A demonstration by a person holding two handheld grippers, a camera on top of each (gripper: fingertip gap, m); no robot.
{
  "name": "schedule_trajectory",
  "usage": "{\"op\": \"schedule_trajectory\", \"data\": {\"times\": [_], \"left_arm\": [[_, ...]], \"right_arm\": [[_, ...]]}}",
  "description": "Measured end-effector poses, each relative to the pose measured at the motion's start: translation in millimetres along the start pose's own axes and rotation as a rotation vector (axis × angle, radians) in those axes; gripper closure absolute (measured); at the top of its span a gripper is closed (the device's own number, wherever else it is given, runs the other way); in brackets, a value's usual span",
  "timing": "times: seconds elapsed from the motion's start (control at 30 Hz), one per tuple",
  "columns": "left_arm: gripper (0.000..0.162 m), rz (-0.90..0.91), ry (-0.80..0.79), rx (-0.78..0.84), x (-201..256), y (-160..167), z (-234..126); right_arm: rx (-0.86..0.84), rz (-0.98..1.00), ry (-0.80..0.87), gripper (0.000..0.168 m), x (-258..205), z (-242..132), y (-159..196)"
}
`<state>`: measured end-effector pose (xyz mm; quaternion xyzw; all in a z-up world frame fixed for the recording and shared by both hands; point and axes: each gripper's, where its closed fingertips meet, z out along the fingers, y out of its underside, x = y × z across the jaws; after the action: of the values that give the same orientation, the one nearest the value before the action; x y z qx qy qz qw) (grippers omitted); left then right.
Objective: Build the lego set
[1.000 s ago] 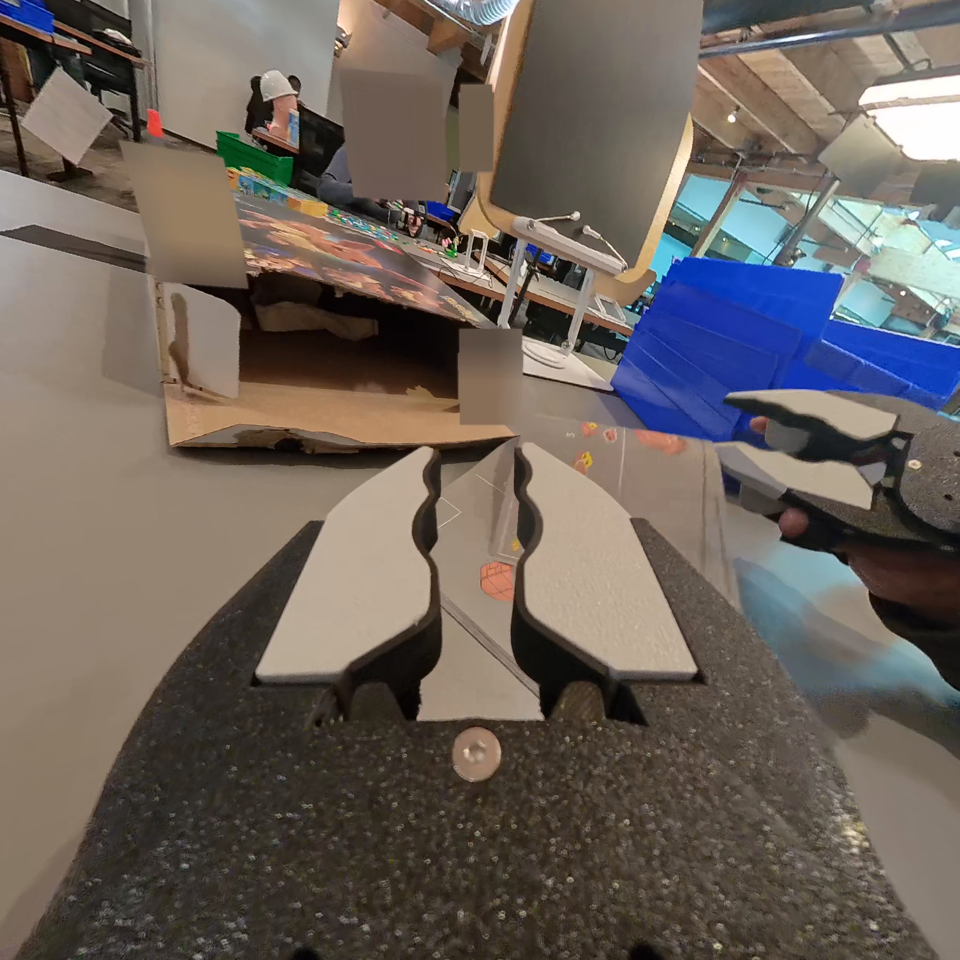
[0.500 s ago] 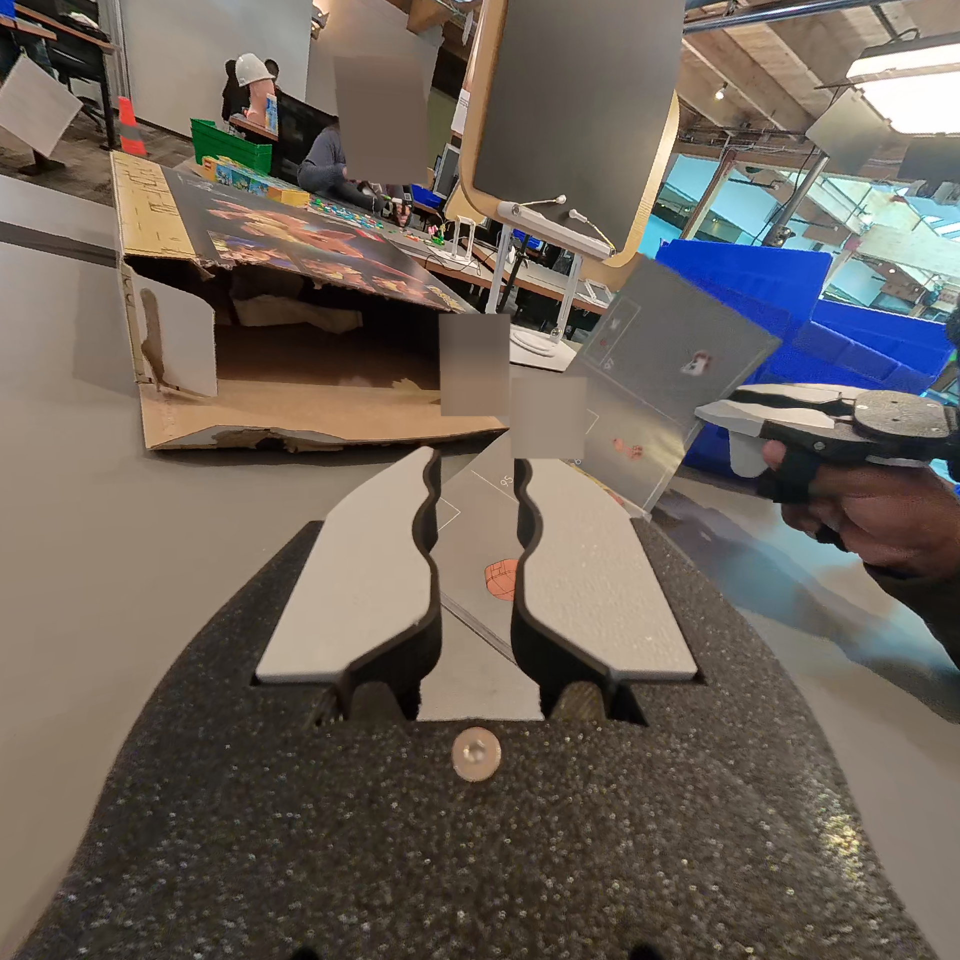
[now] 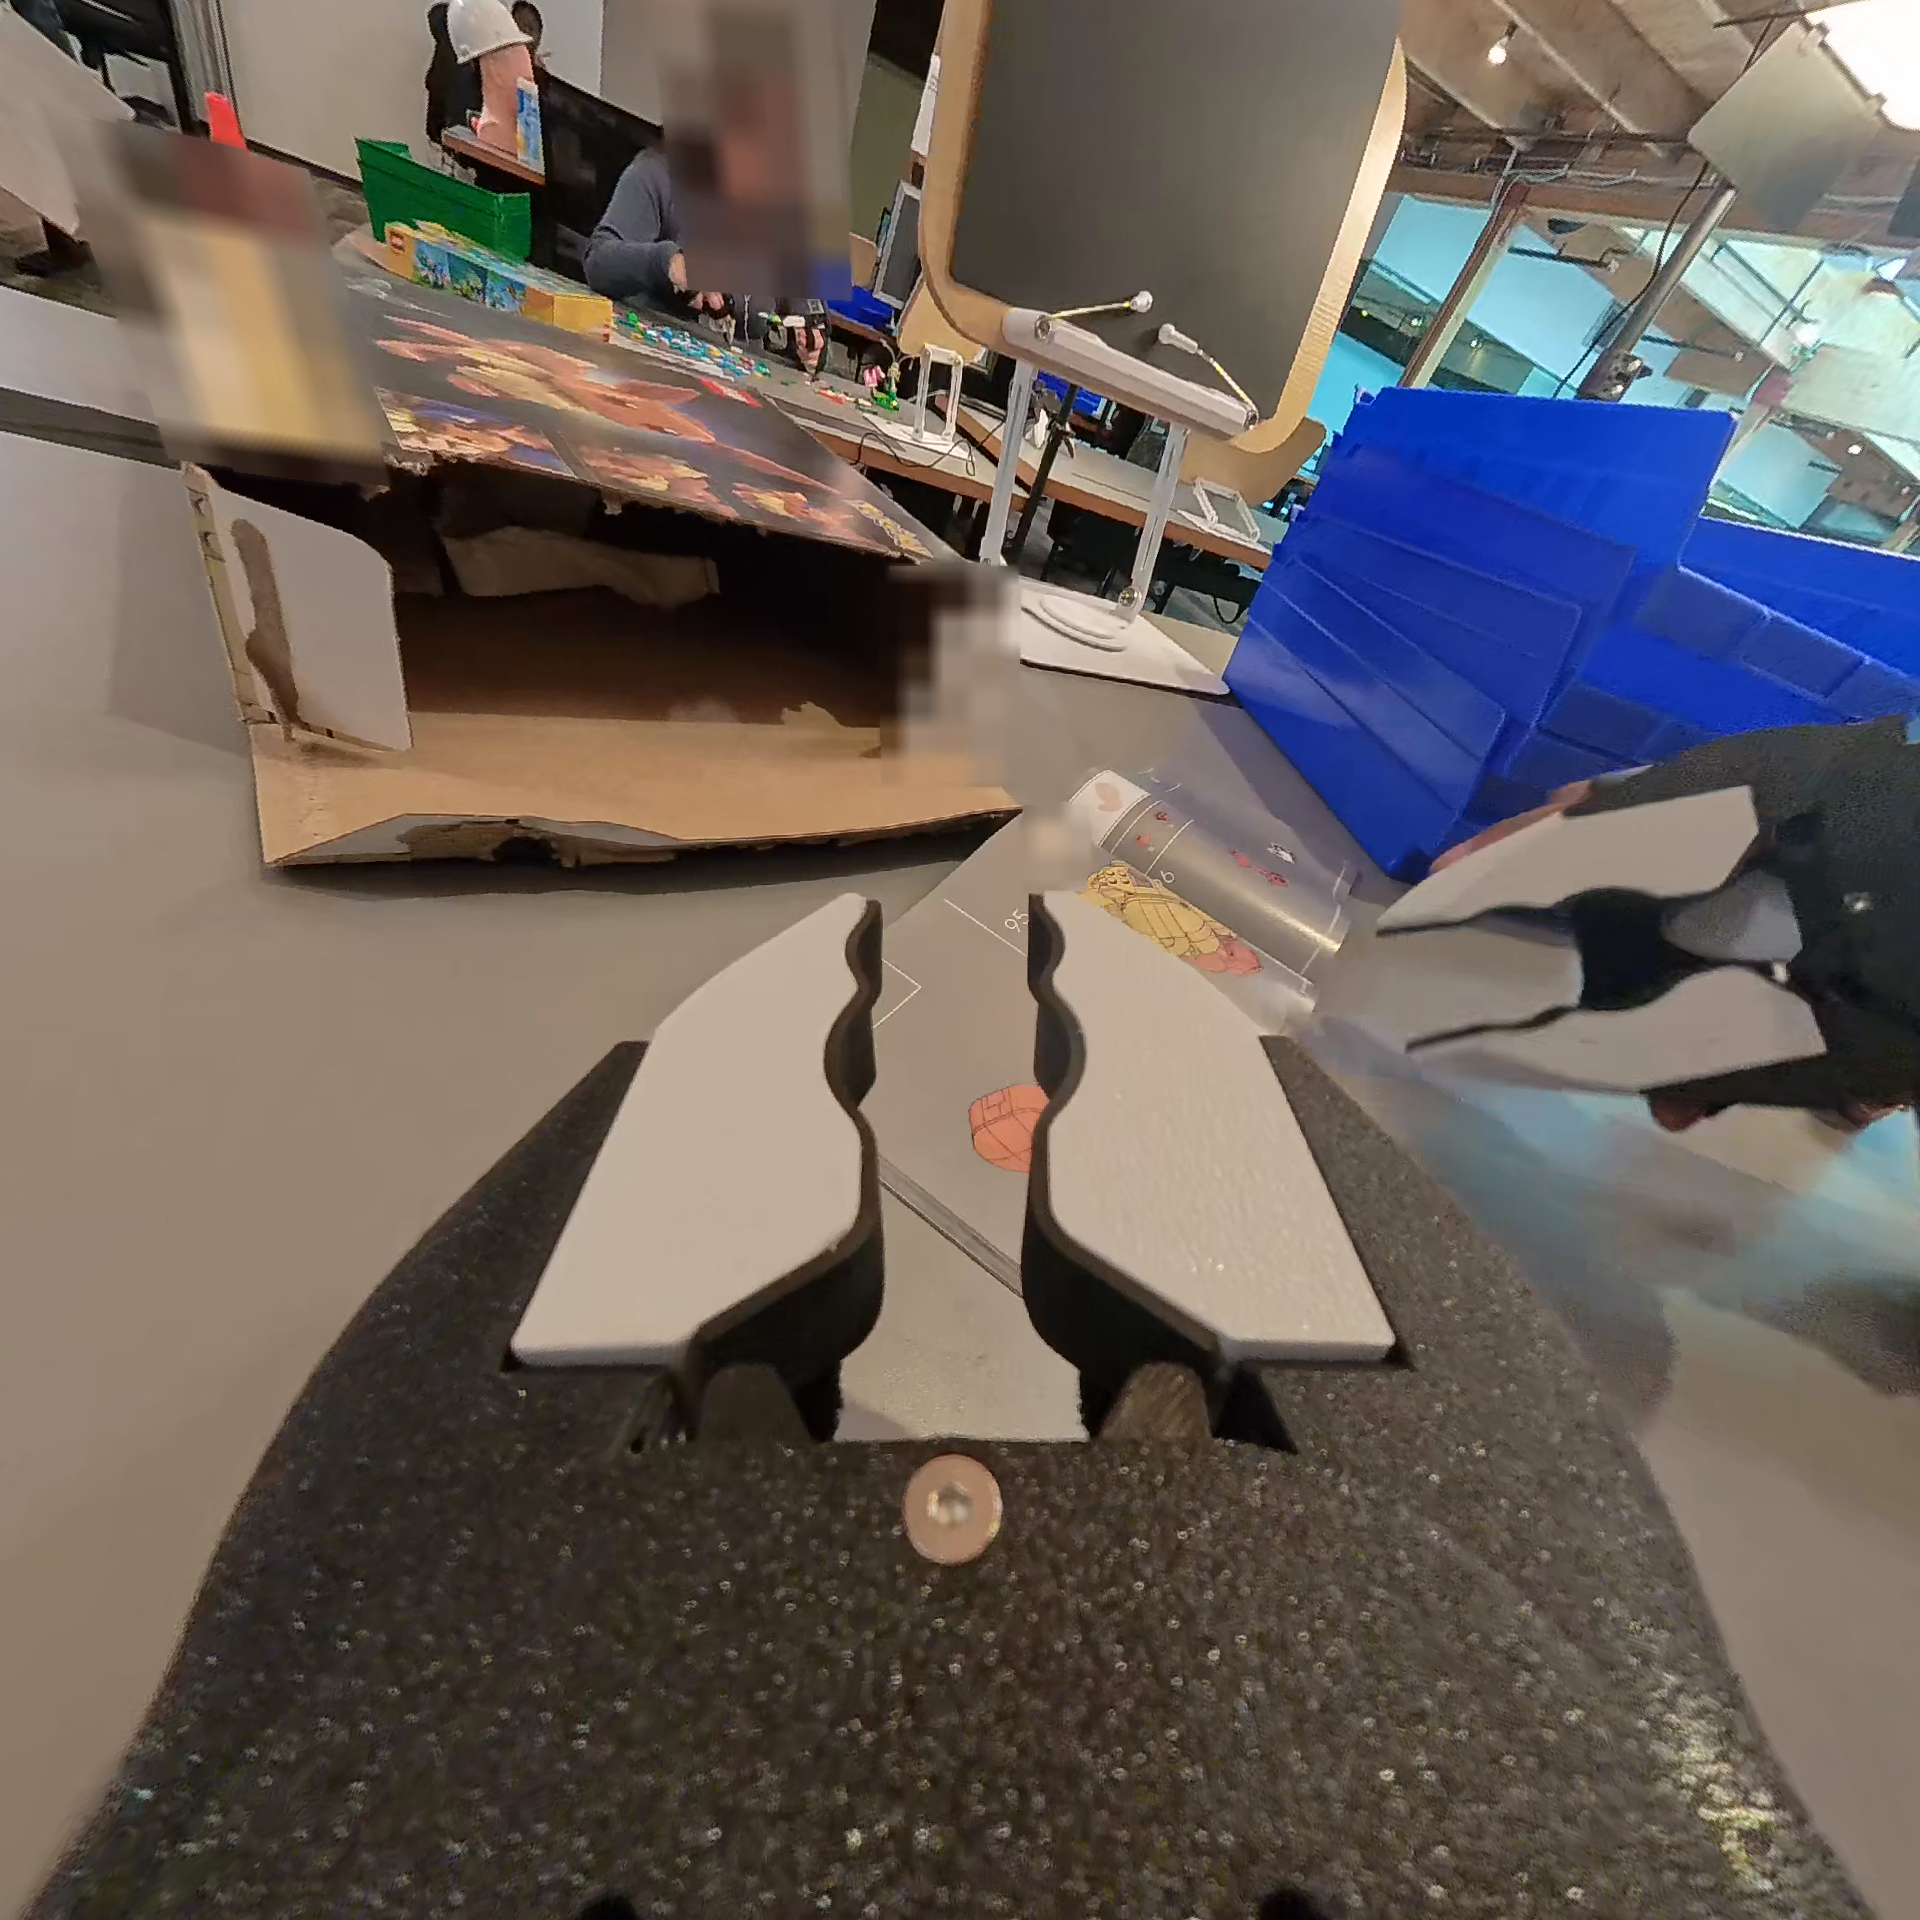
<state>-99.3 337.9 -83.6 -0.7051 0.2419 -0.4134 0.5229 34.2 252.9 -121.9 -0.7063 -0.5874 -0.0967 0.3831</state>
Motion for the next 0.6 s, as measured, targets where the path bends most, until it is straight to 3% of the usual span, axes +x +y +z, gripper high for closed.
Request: {"op": "schedule_trajectory", "data": {"times": [0.2, 0.37, 0.6], "left_arm": [[0.136, -0.018, 0.002, 0.017, -1.6, -2.2, -1.9], [0.135, -0.029, 0.012, 0.027, -1.9, -3.6, -3.2], [0.136, -0.046, 0.027, 0.040, -2.2, -5.3, -4.7]], "right_arm": [[0.033, -0.213, -0.298, 0.123, -28.8, 37.0, -49.8], [-0.041, -0.285, -0.382, 0.124, -31.0, 59.7, -48.0], [-0.138, -0.203, -0.545, 0.137, -36.3, 53.6, -30.4]]}}
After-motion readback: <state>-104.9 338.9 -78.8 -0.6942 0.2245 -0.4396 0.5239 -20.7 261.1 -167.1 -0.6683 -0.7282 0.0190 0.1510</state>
